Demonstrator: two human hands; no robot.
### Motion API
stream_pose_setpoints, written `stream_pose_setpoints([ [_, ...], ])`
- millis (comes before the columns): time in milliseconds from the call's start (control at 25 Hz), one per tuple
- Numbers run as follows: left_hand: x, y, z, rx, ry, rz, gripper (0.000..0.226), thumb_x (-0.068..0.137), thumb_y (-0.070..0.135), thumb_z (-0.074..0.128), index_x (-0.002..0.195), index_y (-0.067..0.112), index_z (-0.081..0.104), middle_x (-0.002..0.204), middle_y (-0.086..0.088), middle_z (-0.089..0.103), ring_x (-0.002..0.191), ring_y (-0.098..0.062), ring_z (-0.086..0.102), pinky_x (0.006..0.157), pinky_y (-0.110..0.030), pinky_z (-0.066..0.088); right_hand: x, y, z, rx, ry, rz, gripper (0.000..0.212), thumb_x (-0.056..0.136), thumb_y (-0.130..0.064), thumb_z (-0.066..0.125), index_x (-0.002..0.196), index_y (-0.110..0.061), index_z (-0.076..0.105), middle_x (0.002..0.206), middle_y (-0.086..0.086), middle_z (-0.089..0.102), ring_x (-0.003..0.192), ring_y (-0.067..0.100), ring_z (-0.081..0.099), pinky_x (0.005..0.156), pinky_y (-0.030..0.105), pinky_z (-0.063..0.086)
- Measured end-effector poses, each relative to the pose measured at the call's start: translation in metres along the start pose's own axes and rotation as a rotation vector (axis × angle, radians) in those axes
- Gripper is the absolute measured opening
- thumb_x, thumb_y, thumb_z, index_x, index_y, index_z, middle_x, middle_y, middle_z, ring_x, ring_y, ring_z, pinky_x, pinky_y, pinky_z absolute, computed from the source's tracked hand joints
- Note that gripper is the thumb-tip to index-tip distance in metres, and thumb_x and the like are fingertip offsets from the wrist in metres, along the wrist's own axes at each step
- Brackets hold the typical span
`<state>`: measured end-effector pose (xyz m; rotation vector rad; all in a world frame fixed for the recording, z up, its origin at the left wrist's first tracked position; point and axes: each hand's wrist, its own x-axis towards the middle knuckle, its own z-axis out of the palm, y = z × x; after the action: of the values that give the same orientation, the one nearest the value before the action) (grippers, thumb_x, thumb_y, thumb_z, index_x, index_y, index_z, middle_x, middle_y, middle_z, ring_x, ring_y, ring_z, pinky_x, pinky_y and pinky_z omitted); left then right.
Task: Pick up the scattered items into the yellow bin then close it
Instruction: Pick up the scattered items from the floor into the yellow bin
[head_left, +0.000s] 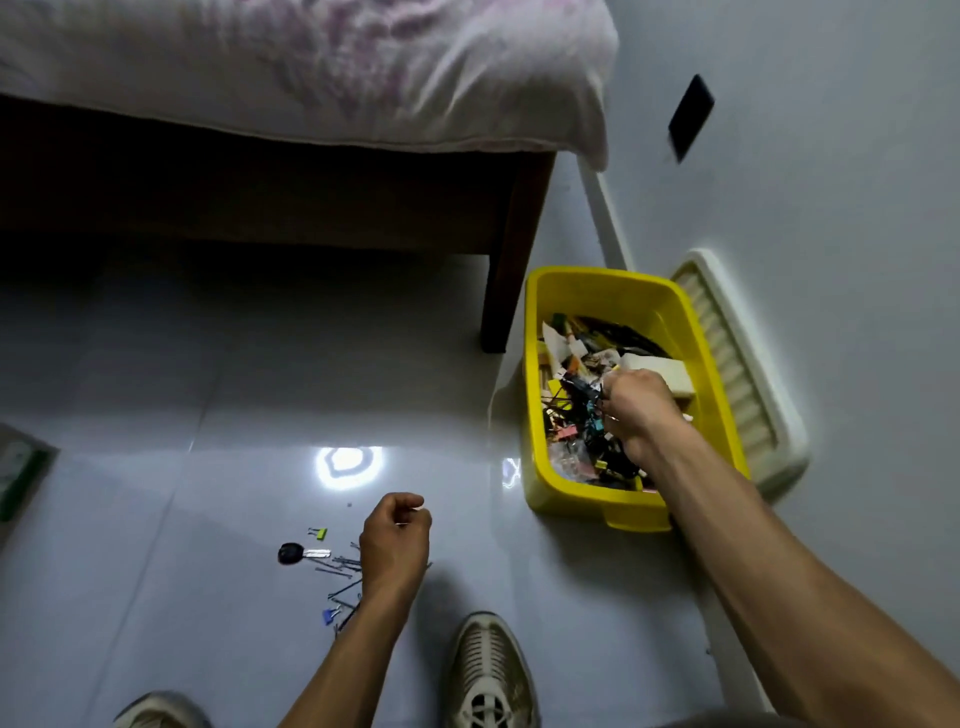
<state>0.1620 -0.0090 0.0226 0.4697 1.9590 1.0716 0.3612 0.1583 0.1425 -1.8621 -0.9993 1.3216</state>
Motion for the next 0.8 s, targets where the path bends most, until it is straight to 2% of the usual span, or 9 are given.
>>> stream_pose_setpoints([
  [120, 0.008, -0.003, -0.011, -0.008, 0.004, -0.044, 0.015, 0.087, 0.01, 0.058, 0.093, 0.021, 0.065, 0.095, -0.003, 0.067, 0.089, -0.026, 0.065, 0.083, -0.041, 0.056, -0.012, 0.009, 0.017, -0.13, 0.051, -0.156, 0.031, 0.092, -0.004, 0.048, 0.118, -0.009, 0.064, 0.078, 0.003, 0.064, 0.06, 0.015, 0.056, 0.053, 0.023, 0.047],
  [160, 0.01, -0.006, -0.018, -0.009, 0.018, -0.07, 0.015, 0.087, 0.01, 0.058, 0.093, 0.021, 0.065, 0.094, -0.004, 0.067, 0.088, -0.026, 0.065, 0.081, -0.04, 0.057, -0.018, 0.017, 0.028, -0.179, 0.059, -0.245, 0.03, 0.092, -0.006, 0.049, 0.115, -0.016, 0.066, 0.084, 0.005, 0.068, 0.065, 0.018, 0.061, 0.058, 0.024, 0.052],
  [240, 0.019, -0.02, -0.042, 0.004, 0.069, -0.109, 0.017, 0.086, 0.009, 0.056, 0.091, 0.023, 0.065, 0.095, -0.003, 0.067, 0.079, -0.016, 0.063, 0.067, -0.026, 0.054, -0.034, 0.042, 0.071, -0.206, -0.077, -0.363, 0.025, 0.092, -0.01, 0.055, 0.113, -0.018, 0.066, 0.097, 0.008, 0.071, 0.084, 0.023, 0.067, 0.077, 0.036, 0.057],
  [280, 0.024, -0.03, -0.053, 0.036, 0.088, -0.114, 0.017, 0.086, 0.008, 0.056, 0.091, 0.023, 0.064, 0.097, -0.002, 0.067, 0.075, -0.011, 0.062, 0.061, -0.02, 0.05, -0.043, 0.059, 0.092, -0.242, -0.185, -0.405, 0.023, 0.092, -0.012, 0.058, 0.112, -0.02, 0.066, 0.098, 0.005, 0.071, 0.086, 0.021, 0.068, 0.078, 0.038, 0.056],
  [320, 0.03, -0.041, -0.065, 0.09, 0.11, -0.105, 0.018, 0.085, 0.008, 0.057, 0.093, 0.022, 0.064, 0.102, -0.001, 0.066, 0.076, -0.009, 0.061, 0.063, -0.019, 0.046, -0.051, 0.08, 0.113, -0.329, -0.294, -0.442, 0.023, 0.091, -0.014, 0.06, 0.112, -0.023, 0.065, 0.098, 0.002, 0.071, 0.084, 0.016, 0.067, 0.076, 0.034, 0.055],
  [400, 0.042, -0.063, -0.085, 0.29, 0.136, -0.028, 0.027, 0.083, 0.008, 0.061, 0.106, 0.021, 0.064, 0.12, -0.002, 0.06, 0.096, -0.016, 0.059, 0.078, -0.023, 0.044, -0.057, 0.126, 0.142, -0.627, -0.473, -0.488, 0.029, 0.088, -0.015, 0.062, 0.116, -0.023, 0.064, 0.109, 0.0, 0.068, 0.086, 0.01, 0.065, 0.077, 0.024, 0.049],
  [520, 0.073, -0.094, -0.112, 0.638, 0.097, 0.055, 0.053, 0.082, 0.008, 0.061, 0.133, 0.021, 0.051, 0.144, -0.004, 0.038, 0.129, -0.027, 0.036, 0.099, -0.034, 0.041, -0.046, 0.19, 0.17, -1.062, -0.607, -0.44, 0.048, 0.087, -0.017, 0.058, 0.133, -0.019, 0.048, 0.132, 0.005, 0.049, 0.113, 0.025, 0.052, 0.09, 0.032, 0.045],
  [640, 0.096, -0.114, -0.121, 0.677, 0.001, 0.16, 0.039, 0.084, 0.01, 0.061, 0.121, 0.02, 0.054, 0.127, -0.003, 0.041, 0.117, -0.025, 0.038, 0.086, -0.028, 0.04, -0.039, 0.219, 0.187, -1.154, -0.477, -0.472, 0.037, 0.089, -0.023, 0.057, 0.124, -0.015, 0.048, 0.121, 0.006, 0.046, 0.107, 0.026, 0.046, 0.083, 0.034, 0.042],
  [800, 0.097, -0.126, -0.107, 0.637, -0.055, 0.216, 0.011, 0.088, 0.021, 0.06, 0.099, 0.019, 0.06, 0.098, 0.002, 0.049, 0.097, -0.022, 0.048, 0.072, -0.026, 0.035, -0.052, 0.227, 0.222, -1.025, -0.668, -0.579, 0.014, 0.093, -0.028, 0.055, 0.103, -0.018, 0.058, 0.103, 0.002, 0.06, 0.096, 0.024, 0.055, 0.075, 0.032, 0.041],
])
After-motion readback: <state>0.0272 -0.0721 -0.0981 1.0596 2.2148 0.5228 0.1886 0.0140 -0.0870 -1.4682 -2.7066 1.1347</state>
